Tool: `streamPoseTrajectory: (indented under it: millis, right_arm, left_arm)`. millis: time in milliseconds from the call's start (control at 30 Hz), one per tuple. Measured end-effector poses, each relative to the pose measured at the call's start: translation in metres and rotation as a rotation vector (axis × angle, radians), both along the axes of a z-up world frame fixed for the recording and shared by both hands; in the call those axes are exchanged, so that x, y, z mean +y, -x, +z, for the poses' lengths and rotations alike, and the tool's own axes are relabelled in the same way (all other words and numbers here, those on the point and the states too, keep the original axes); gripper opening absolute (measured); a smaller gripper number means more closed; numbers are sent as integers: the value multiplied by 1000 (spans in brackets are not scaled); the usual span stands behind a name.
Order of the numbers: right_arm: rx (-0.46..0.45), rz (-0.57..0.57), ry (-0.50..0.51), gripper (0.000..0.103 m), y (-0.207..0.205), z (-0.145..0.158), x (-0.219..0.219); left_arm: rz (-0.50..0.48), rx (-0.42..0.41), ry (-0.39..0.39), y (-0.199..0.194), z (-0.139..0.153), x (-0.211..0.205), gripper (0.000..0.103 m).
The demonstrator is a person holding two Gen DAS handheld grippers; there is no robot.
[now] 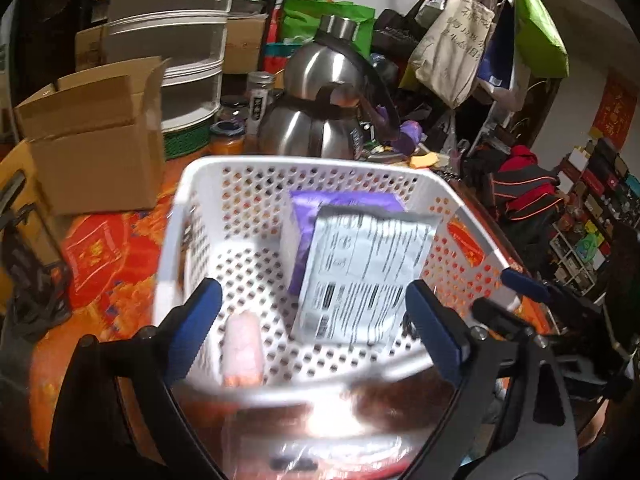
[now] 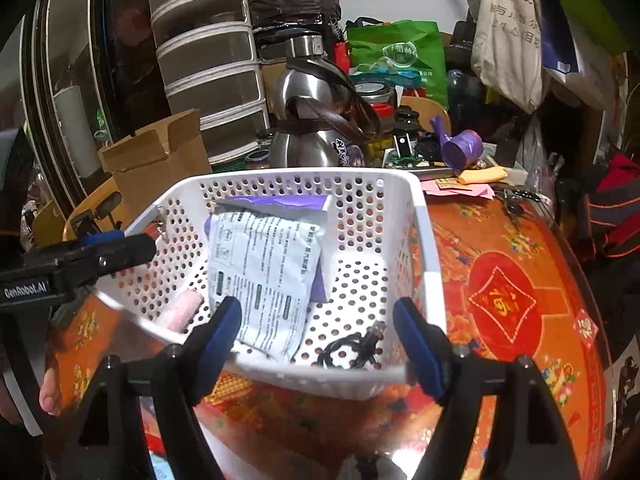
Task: Organize soft objects
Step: 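Carry the white paper sheet with the left tool and release it into the basket, then return the left tool to the table and grasp the light-blue packet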
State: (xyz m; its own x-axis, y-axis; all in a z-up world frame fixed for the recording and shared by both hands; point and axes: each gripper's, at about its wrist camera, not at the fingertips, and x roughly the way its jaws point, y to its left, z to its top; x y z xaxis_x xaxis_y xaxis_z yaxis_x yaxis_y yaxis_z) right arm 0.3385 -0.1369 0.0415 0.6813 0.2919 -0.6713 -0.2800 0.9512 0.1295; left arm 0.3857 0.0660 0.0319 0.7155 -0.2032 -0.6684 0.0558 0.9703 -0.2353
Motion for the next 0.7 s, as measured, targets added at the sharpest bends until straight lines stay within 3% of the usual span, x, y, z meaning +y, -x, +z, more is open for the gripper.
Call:
streamPoseTrajectory:
  millis: [100,300,400,500,600,700]
  right_arm:
    - [-13,5,-21,78,29,10,-8]
    - [-36,17,-56,78,119,12,-31]
    - [-38,11,-102,78,174,-10,-41]
    - [4,4,-156,78,202,-37,-45]
    - [41,-7,-181,77,216,-58,-44]
    - [63,11,-141,68,221,-70,-33]
  left_arm:
    - [2,23,20,27,1,6,92]
    - [-25,41,47,121,-2,13,92]
    - [-47,32,64,171,-23,9,92]
    - [-65,55,109,199,-50,1,92]
    - [-66,48,91,213,-71,-12,92]
    - [-103,56,72,219,-86,-27,84]
